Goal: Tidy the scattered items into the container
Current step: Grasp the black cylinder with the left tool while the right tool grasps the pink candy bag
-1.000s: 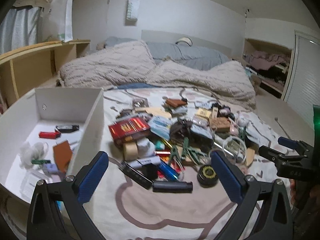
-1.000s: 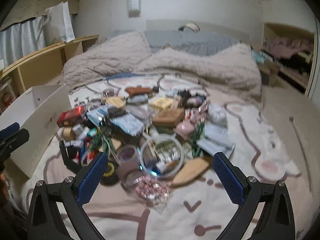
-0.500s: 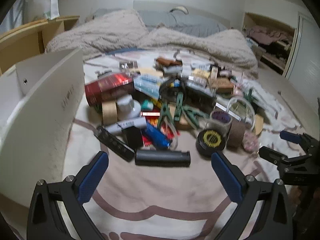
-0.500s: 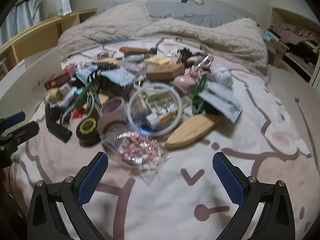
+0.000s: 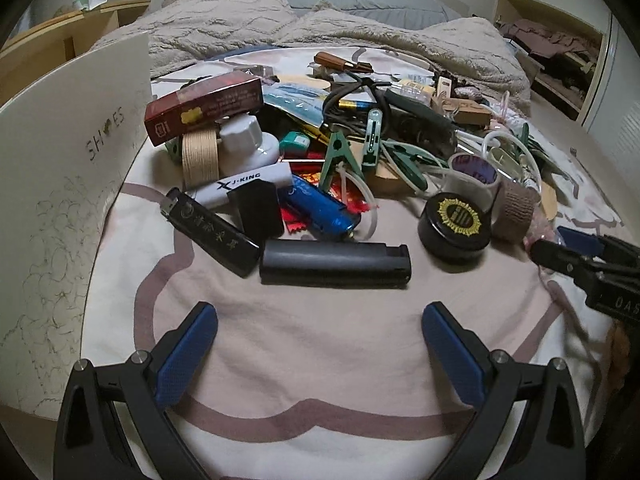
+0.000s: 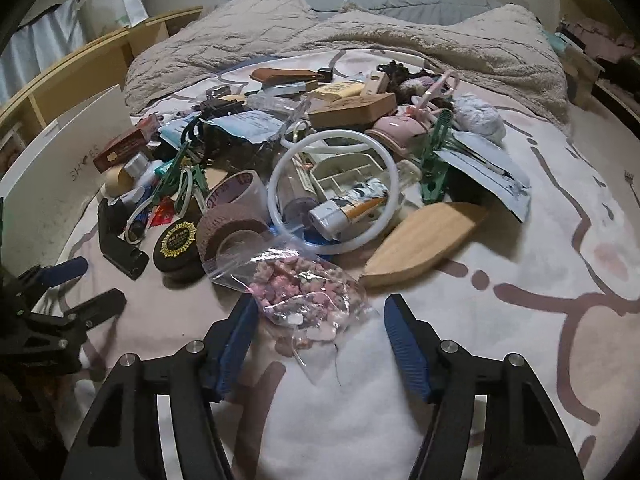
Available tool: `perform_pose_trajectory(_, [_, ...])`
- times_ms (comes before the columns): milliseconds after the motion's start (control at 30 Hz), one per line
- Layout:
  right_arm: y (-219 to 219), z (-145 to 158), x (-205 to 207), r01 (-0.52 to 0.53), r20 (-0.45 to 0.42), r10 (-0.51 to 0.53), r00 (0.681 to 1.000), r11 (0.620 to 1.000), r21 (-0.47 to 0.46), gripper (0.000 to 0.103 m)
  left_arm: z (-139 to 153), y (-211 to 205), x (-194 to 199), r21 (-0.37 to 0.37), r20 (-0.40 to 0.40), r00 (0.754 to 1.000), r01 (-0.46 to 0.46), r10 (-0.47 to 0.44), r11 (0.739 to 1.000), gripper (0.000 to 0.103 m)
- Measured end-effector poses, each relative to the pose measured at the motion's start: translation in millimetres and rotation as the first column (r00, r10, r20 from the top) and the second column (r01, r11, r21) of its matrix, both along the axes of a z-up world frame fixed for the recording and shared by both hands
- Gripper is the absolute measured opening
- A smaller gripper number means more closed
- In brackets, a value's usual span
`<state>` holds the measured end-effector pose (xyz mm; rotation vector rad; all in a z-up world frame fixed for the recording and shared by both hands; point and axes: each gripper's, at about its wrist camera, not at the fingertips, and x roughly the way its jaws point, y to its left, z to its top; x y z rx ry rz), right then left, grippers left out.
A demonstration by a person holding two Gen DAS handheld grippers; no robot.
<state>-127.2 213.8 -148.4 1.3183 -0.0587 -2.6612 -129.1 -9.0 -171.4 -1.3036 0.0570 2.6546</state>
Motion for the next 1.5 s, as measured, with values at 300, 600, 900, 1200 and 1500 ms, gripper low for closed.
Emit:
perform_pose_trajectory(300, [-1, 1, 7, -0.04, -0.02, 0.04, 0.999, 0.999, -0.02, 0.032, -2, -1, -7, 0.017, 0.032, 0.999, -0.002, 0.002, 1.0, 0.103])
perform_pose_trajectory(600, [-9, -1, 38, -0.107, -0.01, 0.108, 0.994, 0.994, 0.012, 0.027, 1, -3, -25, 0.077, 0.053, 0.998, 0.018, -0.022, 0.997, 0.103])
perform_pose_trajectory(900, [-13, -6, 52, -0.092, -0.049, 0.094, 0.994, 0.995, 0.027, 0.028, -2, 4, -35, 0.044, 0.038, 0.999, 0.036, -0.038, 0.998, 0.102])
perform_pose_trajectory(1200, [-12, -7, 54, -0.083, -0.068, 0.084, 0.994, 0.996, 0.016, 0.028, 3, 4, -27, 0.066, -0.003, 0.997, 0.071, -0.071, 0.995, 0.079])
perform_pose_trajectory(1500, [-11, -7, 54, -0.069, -0.068, 0.069, 0.995, 0.998, -0.006, 0.028, 7, 13, -5, 0.039, -0.001, 0.992, 0.129, -0.129, 0.991, 0.079])
